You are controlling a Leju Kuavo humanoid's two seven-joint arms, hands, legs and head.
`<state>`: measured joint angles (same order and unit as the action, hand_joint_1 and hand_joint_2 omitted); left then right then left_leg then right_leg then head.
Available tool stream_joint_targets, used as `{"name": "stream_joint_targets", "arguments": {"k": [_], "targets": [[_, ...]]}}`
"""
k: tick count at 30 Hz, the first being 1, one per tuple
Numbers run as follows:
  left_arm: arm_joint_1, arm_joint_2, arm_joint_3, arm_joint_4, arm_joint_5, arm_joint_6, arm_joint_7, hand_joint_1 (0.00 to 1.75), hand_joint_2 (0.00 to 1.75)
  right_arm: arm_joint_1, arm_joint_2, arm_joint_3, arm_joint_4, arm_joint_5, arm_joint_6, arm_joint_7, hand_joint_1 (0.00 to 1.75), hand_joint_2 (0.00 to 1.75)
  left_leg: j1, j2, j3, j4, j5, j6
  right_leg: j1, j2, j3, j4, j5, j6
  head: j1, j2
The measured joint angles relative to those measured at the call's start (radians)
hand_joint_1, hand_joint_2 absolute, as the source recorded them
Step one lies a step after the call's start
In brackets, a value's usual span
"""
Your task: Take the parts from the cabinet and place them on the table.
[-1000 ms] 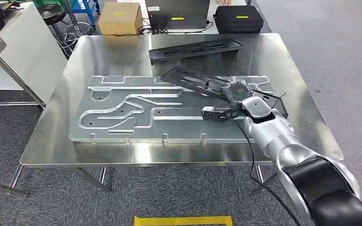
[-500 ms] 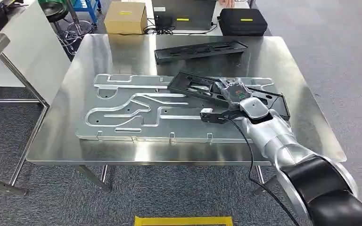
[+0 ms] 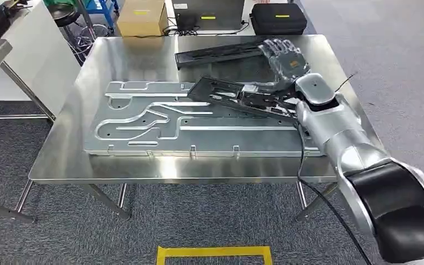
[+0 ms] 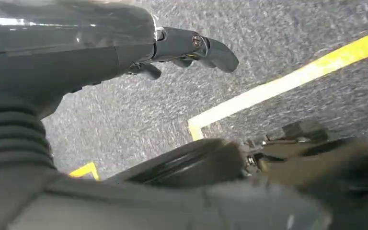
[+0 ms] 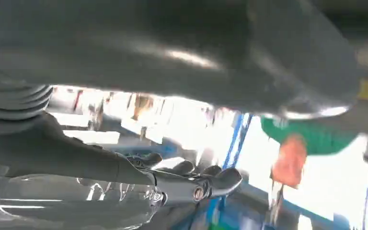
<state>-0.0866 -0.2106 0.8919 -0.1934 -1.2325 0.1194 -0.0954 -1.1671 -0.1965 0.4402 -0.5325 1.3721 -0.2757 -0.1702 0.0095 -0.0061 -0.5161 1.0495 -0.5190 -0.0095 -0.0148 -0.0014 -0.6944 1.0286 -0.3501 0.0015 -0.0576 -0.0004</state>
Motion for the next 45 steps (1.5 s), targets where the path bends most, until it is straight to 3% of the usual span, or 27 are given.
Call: {"name": "stream_joint_targets", "arguments": {"k": [4,6,9,10,11,13,15,16,17,20,21,24,25,26,28,30,31,32,33,36,37,38,40,41,42,43,45], "targets": [[0.012,-0.001,0.006,0.000,-0.001,-0.004,-0.001,0.00,0.00,0.091,-0.189,-0.038,-0.241,-0.029,-0.076,0.011,0.00,0.00,-0.013,-0.016,-0.004,-0.019,0.019,0.025,0.008,-0.024,0.004,-0.017,0.029,0.029,0.000,0.000],[0.018,-0.003,0.007,0.001,0.001,-0.006,-0.003,0.00,0.00,0.207,-0.293,-0.103,-0.374,-0.098,-0.108,0.011,0.00,0.00,0.000,-0.015,-0.012,-0.033,0.046,0.043,0.003,-0.020,0.004,-0.019,0.021,0.041,0.001,0.000],[0.015,-0.003,0.015,0.001,0.011,-0.009,-0.012,0.00,0.00,0.488,-0.391,-0.282,-0.573,-0.158,-0.171,-0.005,0.00,0.00,0.000,-0.019,-0.046,-0.038,0.075,0.059,0.002,0.000,-0.051,0.161,-0.158,0.057,0.001,0.000],[0.016,-0.003,0.018,0.001,0.016,-0.009,-0.016,0.00,0.00,0.593,-0.397,-0.360,-0.638,-0.174,-0.191,-0.011,0.00,0.00,-0.002,-0.020,-0.059,-0.037,0.083,0.060,0.001,0.002,-0.066,0.234,-0.197,0.059,0.001,0.000],[0.016,-0.003,0.024,0.001,0.018,-0.009,-0.020,0.00,0.00,0.697,-0.396,-0.426,-0.690,-0.199,-0.206,-0.026,0.00,0.00,-0.004,-0.019,-0.074,-0.036,0.091,0.061,0.001,0.001,-0.068,0.277,-0.205,0.060,0.001,0.000],[0.015,-0.004,0.030,0.001,0.018,-0.009,-0.022,0.00,0.00,0.933,-0.373,-0.572,-0.809,-0.279,-0.245,-0.071,0.00,0.00,-0.006,-0.024,-0.102,-0.033,0.108,0.061,0.002,0.001,-0.008,0.248,-0.155,0.056,0.001,0.000],[0.017,-0.006,0.032,0.001,0.018,-0.008,-0.018,0.00,0.00,1.060,-0.308,-0.693,-0.870,-0.334,-0.241,-0.113,0.00,0.00,-0.012,-0.024,-0.126,-0.027,0.121,0.053,0.003,-0.001,0.109,0.107,-0.117,0.044,0.001,0.000],[0.013,-0.006,0.033,0.001,0.017,-0.008,-0.017,0.00,0.00,1.108,-0.273,-0.743,-0.892,-0.358,-0.233,-0.137,0.00,0.00,-0.014,-0.016,-0.130,-0.024,0.129,0.050,0.007,-0.007,0.172,0.016,-0.160,0.030,0.001,0.000],[0.012,-0.009,0.033,0.001,0.015,-0.008,-0.014,0.00,0.00,1.150,-0.232,-0.795,-0.906,-0.378,-0.224,-0.173,0.00,0.00,-0.018,-0.013,-0.133,-0.025,0.133,0.044,0.013,-0.010,0.196,-0.025,-0.167,0.026,0.001,0.000],[0.010,-0.009,0.039,0.001,0.012,0.000,0.000,0.00,0.00,1.201,-0.085,-0.925,-0.864,-0.432,-0.171,-0.241,0.00,0.00,-0.013,-0.002,-0.125,-0.036,0.151,0.023,0.023,-0.006,0.188,-0.030,-0.149,0.004,0.000,0.000],[0.010,-0.008,0.041,0.001,0.011,0.004,0.005,0.00,0.00,1.201,-0.030,-0.966,-0.815,-0.456,-0.150,-0.262,0.00,0.00,-0.016,0.003,-0.131,-0.033,0.146,0.017,0.009,-0.007,0.179,-0.041,-0.131,-0.005,0.000,0.000],[0.010,-0.007,0.050,0.001,0.006,0.007,0.014,0.00,0.00,1.190,0.075,-1.072,-0.629,-0.524,-0.133,-0.314,0.00,0.00,-0.012,0.003,-0.176,0.106,-0.028,0.001,0.008,-0.008,0.139,-0.043,-0.094,-0.021,0.000,0.000],[0.010,-0.006,0.052,0.001,0.004,0.008,0.015,0.00,0.00,1.169,0.093,-1.110,-0.536,-0.564,-0.128,-0.350,0.00,0.00,-0.010,0.003,-0.191,0.183,-0.075,-0.003,0.008,-0.007,0.121,-0.042,-0.080,-0.021,0.000,0.000],[0.009,-0.004,0.054,0.001,0.000,0.008,0.016,0.00,0.00,1.152,0.110,-1.151,-0.445,-0.601,-0.125,-0.375,0.00,0.00,-0.009,0.003,-0.197,0.243,-0.090,-0.006,0.009,-0.007,0.104,-0.039,-0.068,-0.019,0.000,0.000],[0.009,-0.003,0.054,0.001,-0.002,0.008,0.016,0.00,0.00,1.146,0.140,-1.224,-0.304,-0.633,-0.124,-0.409,0.00,0.00,-0.008,0.003,-0.164,0.271,-0.038,-0.009,0.009,-0.015,0.067,-0.032,-0.046,-0.016,0.000,0.000],[0.007,-0.001,0.055,0.001,-0.002,0.008,0.017,0.00,0.00,1.124,0.152,-1.257,-0.206,-0.637,-0.123,-0.418,0.00,0.00,-0.008,0.003,-0.057,0.159,0.028,-0.003,0.009,-0.012,0.030,-0.023,-0.023,-0.013,0.000,0.000],[0.002,0.000,0.055,0.001,-0.002,0.009,0.017,0.00,0.00,1.112,0.153,-1.275,-0.168,-0.639,-0.123,-0.419,0.00,0.00,-0.009,0.002,0.017,0.067,0.017,0.005,0.009,-0.008,0.019,-0.019,-0.011,-0.009,0.000,0.000],[-0.005,0.002,0.055,0.000,-0.002,0.009,0.017,0.00,0.00,1.107,0.156,-1.288,-0.142,-0.639,-0.121,-0.420,0.00,0.00,-0.015,0.002,0.091,-0.040,-0.034,0.011,0.014,-0.007,0.012,-0.015,-0.003,-0.004,0.000,0.000],[-0.007,0.002,0.055,0.000,-0.003,0.009,0.017,0.00,0.00,1.103,0.159,-1.304,-0.114,-0.639,-0.120,-0.422,0.00,0.00,-0.017,0.003,0.102,-0.066,-0.042,0.019,0.011,-0.009,0.014,-0.018,0.011,0.003,0.002,0.000],[-0.007,0.002,0.055,0.000,-0.003,0.010,0.018,0.00,0.00,1.089,0.162,-1.329,-0.060,-0.639,-0.115,-0.422,0.00,0.00,-0.022,0.006,0.080,-0.081,-0.012,0.040,0.007,-0.009,0.014,-0.039,0.047,0.024,0.002,0.000],[-0.006,0.003,0.055,0.000,-0.003,0.010,0.018,0.00,0.00,1.089,0.163,-1.337,-0.045,-0.639,-0.113,-0.422,0.00,0.00,-0.015,0.014,0.069,-0.087,0.010,0.047,-0.001,-0.005,0.006,-0.027,0.020,0.027,0.002,0.000],[-0.006,0.003,0.055,0.000,-0.003,0.010,0.018,0.00,0.00,1.089,0.163,-1.344,-0.031,-0.639,-0.112,-0.422,0.00,0.00,-0.015,0.014,0.053,-0.087,0.024,0.056,-0.001,-0.004,-0.008,0.007,-0.050,0.031,0.002,0.000],[-0.005,0.003,0.056,0.000,-0.003,0.010,0.018,0.00,0.00,1.082,0.163,-1.353,-0.018,-0.639,-0.112,-0.421,0.00,0.00,-0.015,0.015,0.018,-0.086,0.052,0.057,-0.003,-0.003,-0.034,0.146,-0.198,0.043,0.002,0.000],[-0.005,0.003,0.056,0.000,-0.003,0.009,0.018,0.00,0.00,1.078,0.163,-1.355,-0.013,-0.639,-0.111,-0.422,0.00,0.00,-0.015,0.016,0.002,-0.085,0.065,0.055,-0.005,-0.003,-0.039,0.213,-0.231,0.049,0.002,0.000],[-0.004,0.003,0.056,0.000,-0.003,0.009,0.018,0.00,0.00,1.076,0.164,-1.357,-0.002,-0.639,-0.111,-0.422,0.00,0.00,-0.014,0.017,-0.016,-0.082,0.078,0.052,-0.009,-0.003,-0.036,0.263,-0.226,0.054,0.002,0.000],[-0.004,0.003,0.056,0.000,-0.003,0.009,0.018,0.00,0.00,1.075,0.164,-1.358,0.005,-0.639,-0.111,-0.422,0.00,0.00,-0.013,0.018,-0.036,-0.079,0.090,0.048,-0.012,-0.004,-0.020,0.280,-0.191,0.059,0.002,0.000],[-0.001,0.003,0.056,0.000,-0.004,0.009,0.018,0.00,0.00,1.073,0.164,-1.361,0.015,-0.644,-0.084,-0.380,0.00,0.00,-0.006,0.018,-0.078,-0.061,0.108,0.037,-0.020,-0.004,0.067,0.207,-0.111,0.067,0.002,0.000]]}}
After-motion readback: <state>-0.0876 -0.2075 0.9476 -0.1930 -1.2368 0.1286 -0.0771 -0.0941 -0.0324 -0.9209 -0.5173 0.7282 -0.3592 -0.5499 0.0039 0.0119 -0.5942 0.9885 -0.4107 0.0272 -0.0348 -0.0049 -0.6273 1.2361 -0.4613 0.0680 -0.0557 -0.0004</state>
